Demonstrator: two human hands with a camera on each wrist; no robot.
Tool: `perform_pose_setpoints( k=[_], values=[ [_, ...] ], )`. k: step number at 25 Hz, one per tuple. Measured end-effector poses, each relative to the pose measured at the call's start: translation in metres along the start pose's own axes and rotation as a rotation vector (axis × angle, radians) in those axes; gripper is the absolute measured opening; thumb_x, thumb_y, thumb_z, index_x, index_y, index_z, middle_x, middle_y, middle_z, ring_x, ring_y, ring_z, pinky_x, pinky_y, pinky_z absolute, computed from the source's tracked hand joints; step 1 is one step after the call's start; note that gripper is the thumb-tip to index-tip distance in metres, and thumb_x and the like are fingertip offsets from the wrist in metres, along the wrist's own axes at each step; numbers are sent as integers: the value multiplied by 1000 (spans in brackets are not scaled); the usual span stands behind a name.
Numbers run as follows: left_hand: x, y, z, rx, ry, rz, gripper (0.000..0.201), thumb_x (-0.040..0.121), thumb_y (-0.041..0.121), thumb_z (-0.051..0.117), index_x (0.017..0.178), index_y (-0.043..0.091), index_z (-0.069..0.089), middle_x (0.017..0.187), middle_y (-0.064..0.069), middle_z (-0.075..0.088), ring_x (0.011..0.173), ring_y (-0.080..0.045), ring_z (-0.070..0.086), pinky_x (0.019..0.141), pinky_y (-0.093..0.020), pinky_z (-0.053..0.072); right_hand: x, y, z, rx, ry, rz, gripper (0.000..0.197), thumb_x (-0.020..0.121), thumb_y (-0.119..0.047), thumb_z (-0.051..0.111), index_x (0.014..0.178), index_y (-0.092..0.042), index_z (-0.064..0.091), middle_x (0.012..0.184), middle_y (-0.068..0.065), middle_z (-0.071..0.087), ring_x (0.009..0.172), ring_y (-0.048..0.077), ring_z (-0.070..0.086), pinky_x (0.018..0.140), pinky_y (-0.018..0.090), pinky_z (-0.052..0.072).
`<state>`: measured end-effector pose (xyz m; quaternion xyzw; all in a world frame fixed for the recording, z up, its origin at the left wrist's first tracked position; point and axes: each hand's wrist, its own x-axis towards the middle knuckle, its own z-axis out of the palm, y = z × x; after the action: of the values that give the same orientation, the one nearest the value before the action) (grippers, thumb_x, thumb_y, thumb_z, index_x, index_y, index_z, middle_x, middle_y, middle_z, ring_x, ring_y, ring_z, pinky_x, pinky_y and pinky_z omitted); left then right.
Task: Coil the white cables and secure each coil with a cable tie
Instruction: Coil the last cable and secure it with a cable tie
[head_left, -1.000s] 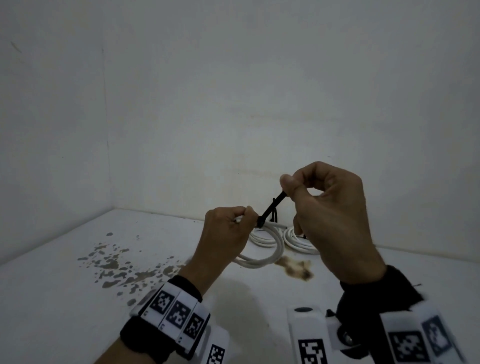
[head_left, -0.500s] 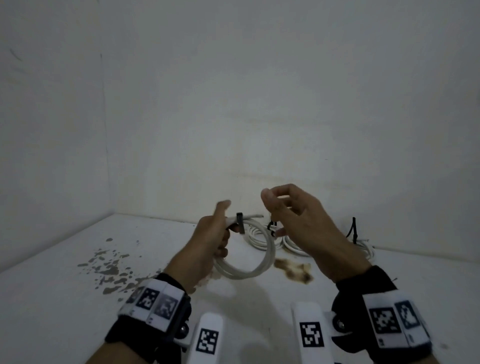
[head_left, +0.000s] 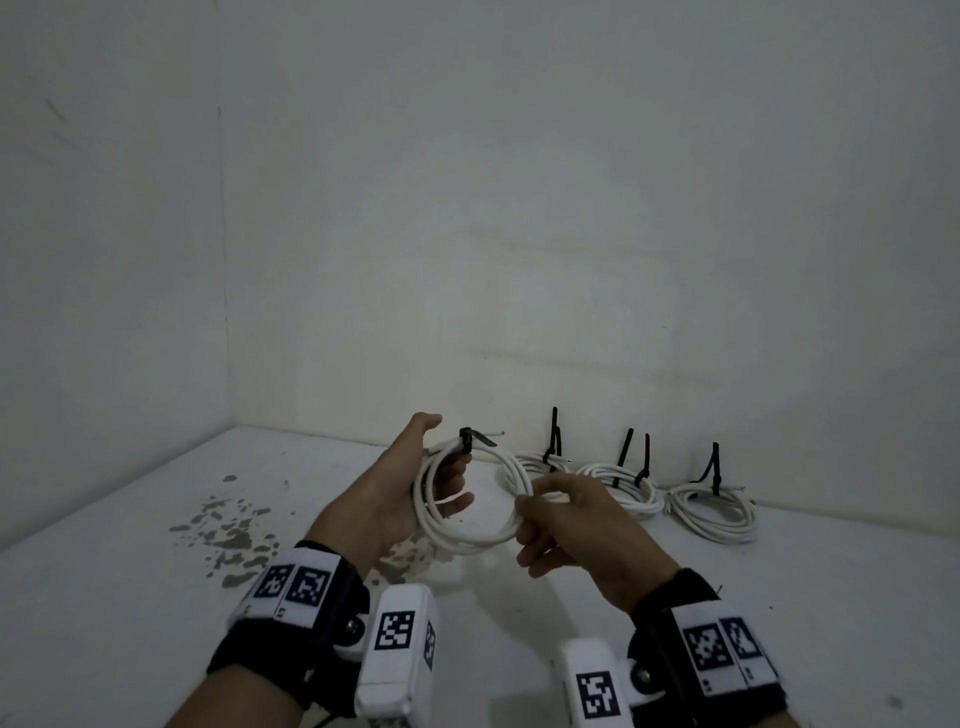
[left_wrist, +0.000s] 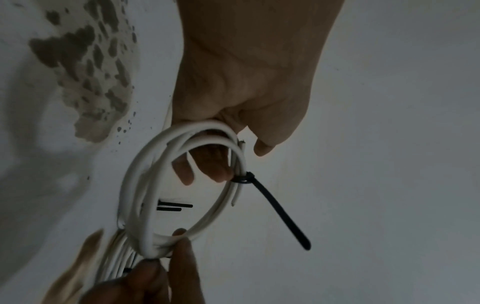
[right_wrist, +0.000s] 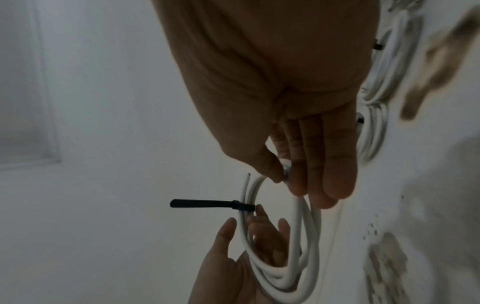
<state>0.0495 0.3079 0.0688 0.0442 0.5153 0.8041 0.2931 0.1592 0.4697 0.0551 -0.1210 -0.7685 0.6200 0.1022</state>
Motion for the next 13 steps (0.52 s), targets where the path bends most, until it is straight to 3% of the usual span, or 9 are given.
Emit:
perform_pose_setpoints(
  k=[3, 6, 9, 11, 13],
  values=[
    [5, 0, -4, -186, 92, 22, 28, 93, 34, 57, 89, 6, 55, 89, -15, 59, 79, -25, 59, 83, -48, 52, 0, 9, 7, 64, 16, 68, 16, 98, -10, 56, 102, 4, 62, 67, 13, 63, 54, 25, 63, 48, 30, 52],
    [12, -10, -15, -224, 117, -28, 17, 91, 20, 50, 79, 7, 53, 82, -13, 55, 75, -26, 53, 78, -43, 47, 9, 19, 14, 147, 75, 114, 14, 97, -10, 56, 93, 0, 65, 67, 10, 63, 56, 24, 64, 47, 28, 48],
    [31, -29, -31, -124, 111, -6, 24, 89, 2, 40, 91, -2, 64, 91, -16, 62, 82, -26, 57, 74, -38, 50, 25, 25, 23, 193, 123, 145, 14, 97, -9, 56, 87, -3, 63, 64, 7, 61, 54, 22, 64, 45, 26, 44],
    [49, -38, -39, -57, 130, 57, 29, 88, -7, 37, 100, -7, 64, 105, -18, 64, 93, -30, 59, 80, -39, 52, 41, 28, 26, 195, 137, 158, 13, 98, -7, 54, 89, -3, 62, 65, 8, 61, 53, 22, 65, 44, 25, 44],
    [65, -41, -45, 2, 128, 85, 29, 88, -11, 40, 97, -7, 68, 109, -19, 68, 99, -31, 62, 92, -40, 51, 59, 31, 28, 191, 163, 180, 12, 97, -5, 52, 91, -2, 62, 67, 10, 61, 53, 22, 65, 44, 25, 45]
  ],
)
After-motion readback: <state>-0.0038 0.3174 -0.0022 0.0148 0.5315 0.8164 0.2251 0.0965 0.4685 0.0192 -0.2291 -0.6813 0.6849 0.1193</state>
